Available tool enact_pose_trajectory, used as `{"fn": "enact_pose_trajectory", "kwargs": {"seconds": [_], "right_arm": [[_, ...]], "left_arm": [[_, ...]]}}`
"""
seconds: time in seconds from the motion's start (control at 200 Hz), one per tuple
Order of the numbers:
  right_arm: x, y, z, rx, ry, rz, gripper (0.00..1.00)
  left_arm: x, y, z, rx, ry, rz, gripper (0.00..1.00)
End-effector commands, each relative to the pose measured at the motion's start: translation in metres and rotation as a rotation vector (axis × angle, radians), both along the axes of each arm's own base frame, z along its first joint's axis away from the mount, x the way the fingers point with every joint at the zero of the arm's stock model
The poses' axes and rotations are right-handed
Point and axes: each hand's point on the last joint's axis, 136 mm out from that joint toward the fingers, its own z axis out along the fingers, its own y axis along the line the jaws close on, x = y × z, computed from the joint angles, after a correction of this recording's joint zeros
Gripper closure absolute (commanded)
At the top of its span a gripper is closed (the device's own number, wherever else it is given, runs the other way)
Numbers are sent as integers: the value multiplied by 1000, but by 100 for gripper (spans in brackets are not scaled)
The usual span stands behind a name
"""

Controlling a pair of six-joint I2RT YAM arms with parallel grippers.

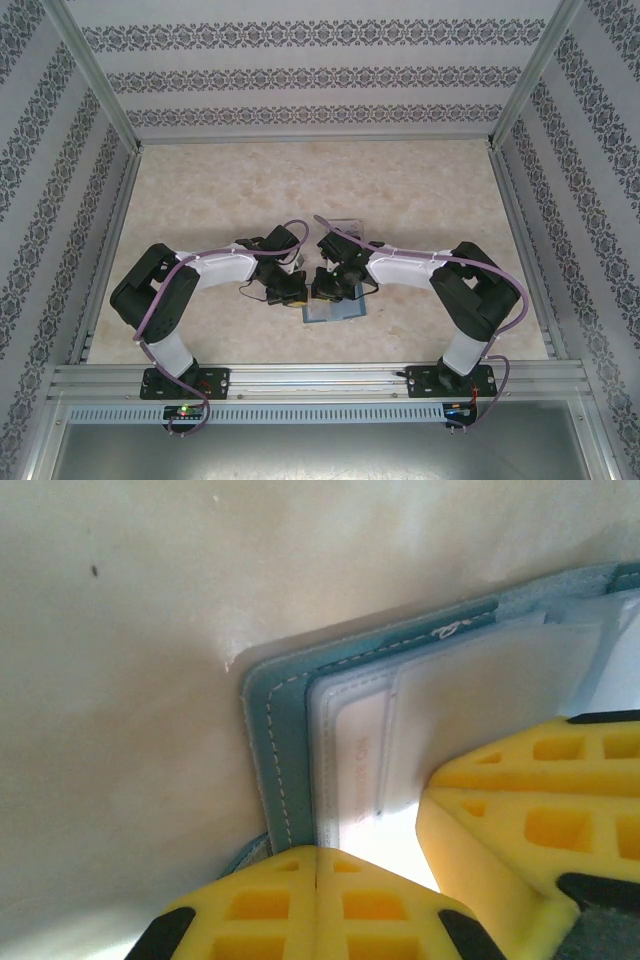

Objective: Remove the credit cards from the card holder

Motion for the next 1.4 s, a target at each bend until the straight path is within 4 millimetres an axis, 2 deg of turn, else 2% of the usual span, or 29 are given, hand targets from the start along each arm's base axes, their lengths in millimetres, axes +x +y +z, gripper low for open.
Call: {"fn": "enact_pose_trajectory", "kwargs": {"seconds": [0.0,0.07,0.17,0.4,0.934,1.394], "right_arm": [[-4,-15,-4,-110,-12,26,81],[-4,-18,-4,-143,-17,36,80],[-5,-23,-4,-187,-23,50,72],[-7,-30,-6,-283,-32,82,62],[-7,-45,-2,-404,-56,114,53],[-5,-58,15,-506,-101,130,50]], "left_arm": [[-4,-1,-8,13,6,-9,100],[-3,-1,-7,12,6,-7,100],[-3,-1,-7,10,6,-7,100],[-3,-1,-6,11,3,-8,100],[-2,0,-4,22,-5,-13,100],[-1,2,-2,30,-16,-13,100]]}}
